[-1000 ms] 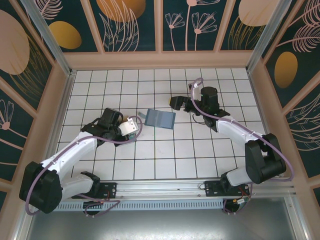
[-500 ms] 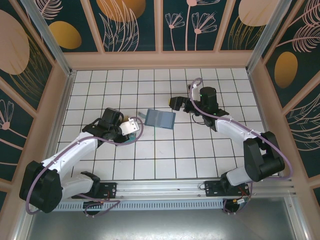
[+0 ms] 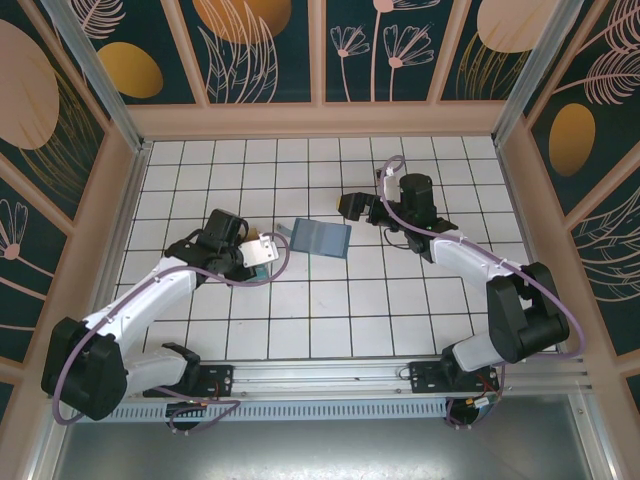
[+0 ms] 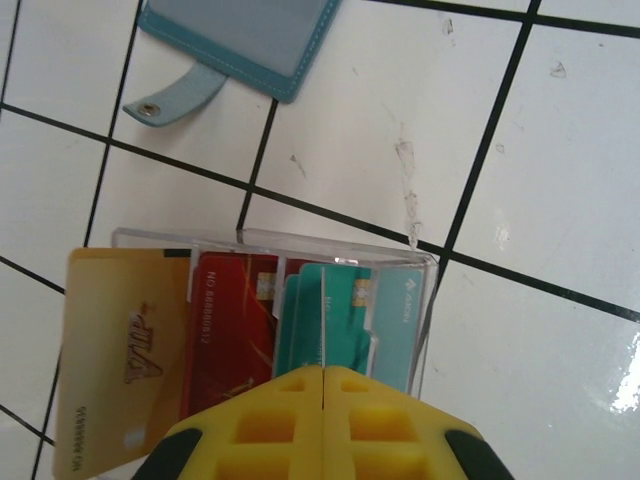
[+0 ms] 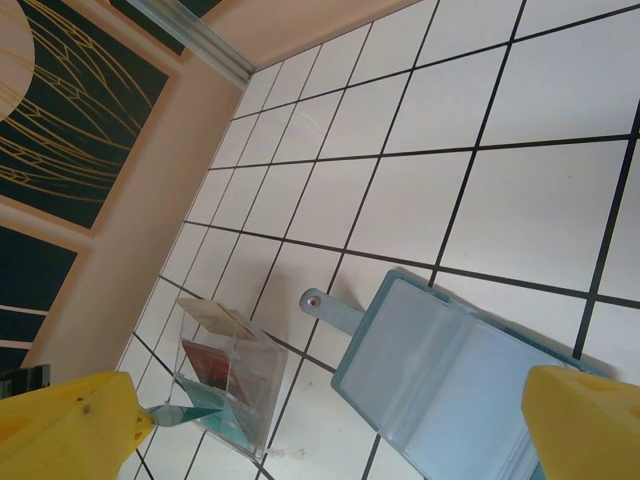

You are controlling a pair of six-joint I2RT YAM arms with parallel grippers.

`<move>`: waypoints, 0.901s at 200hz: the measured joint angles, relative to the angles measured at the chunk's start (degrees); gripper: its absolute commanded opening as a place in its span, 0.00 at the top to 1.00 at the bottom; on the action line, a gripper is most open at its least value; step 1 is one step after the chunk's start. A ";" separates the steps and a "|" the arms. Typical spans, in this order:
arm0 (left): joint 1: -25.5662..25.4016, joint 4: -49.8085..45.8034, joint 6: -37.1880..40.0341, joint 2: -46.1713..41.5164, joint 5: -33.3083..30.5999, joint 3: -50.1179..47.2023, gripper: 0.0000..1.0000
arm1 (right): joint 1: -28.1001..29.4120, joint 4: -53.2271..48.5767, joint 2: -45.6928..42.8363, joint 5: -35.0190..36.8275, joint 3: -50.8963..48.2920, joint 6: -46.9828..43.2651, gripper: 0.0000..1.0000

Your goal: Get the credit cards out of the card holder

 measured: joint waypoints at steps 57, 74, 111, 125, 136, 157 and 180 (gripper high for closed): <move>0.00 0.48 1.86 0.57 -0.55 -0.66 1.00 | 0.00 0.00 0.00 0.00 0.00 0.17 0.01; 0.00 0.74 2.08 0.57 -0.39 -1.88 1.00 | 0.00 -0.02 0.00 0.00 0.00 0.17 0.01; 0.00 2.86 2.14 0.44 -0.15 -5.07 1.00 | 0.00 0.00 0.00 0.00 0.00 0.17 0.01; 0.00 3.45 2.23 0.13 -0.09 -5.92 1.00 | 0.00 -0.02 0.00 0.00 0.00 0.17 0.01; 0.00 3.72 2.21 -0.09 -0.09 -6.29 1.00 | 0.00 0.00 0.00 0.00 0.00 0.17 0.01; 0.00 3.96 2.14 -0.15 0.13 -6.32 1.00 | 0.00 -0.02 0.00 -0.02 0.00 0.20 0.01; 0.00 4.61 1.90 -0.15 0.09 -6.32 1.00 | 0.00 -0.02 0.00 -0.20 0.02 0.20 0.01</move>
